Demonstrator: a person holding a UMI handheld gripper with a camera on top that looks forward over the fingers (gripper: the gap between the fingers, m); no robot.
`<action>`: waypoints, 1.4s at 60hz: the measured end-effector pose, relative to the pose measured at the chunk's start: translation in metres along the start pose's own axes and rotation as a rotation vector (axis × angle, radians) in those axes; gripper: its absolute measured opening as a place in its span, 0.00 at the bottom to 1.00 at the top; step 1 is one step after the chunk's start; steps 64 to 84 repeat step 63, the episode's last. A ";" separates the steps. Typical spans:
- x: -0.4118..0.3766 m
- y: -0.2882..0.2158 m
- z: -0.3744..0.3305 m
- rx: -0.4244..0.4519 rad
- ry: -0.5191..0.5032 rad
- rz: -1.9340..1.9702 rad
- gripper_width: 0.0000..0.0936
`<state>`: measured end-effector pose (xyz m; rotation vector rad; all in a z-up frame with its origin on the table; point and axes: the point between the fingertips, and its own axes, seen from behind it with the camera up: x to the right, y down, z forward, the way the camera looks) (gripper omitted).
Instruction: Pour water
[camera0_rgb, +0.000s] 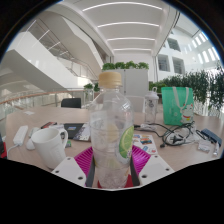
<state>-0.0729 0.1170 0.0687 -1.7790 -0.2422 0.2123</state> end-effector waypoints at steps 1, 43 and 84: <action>0.000 -0.002 0.000 0.016 0.000 0.003 0.58; -0.035 -0.031 -0.127 -0.189 0.110 0.047 0.89; -0.125 -0.132 -0.288 -0.117 0.247 0.050 0.90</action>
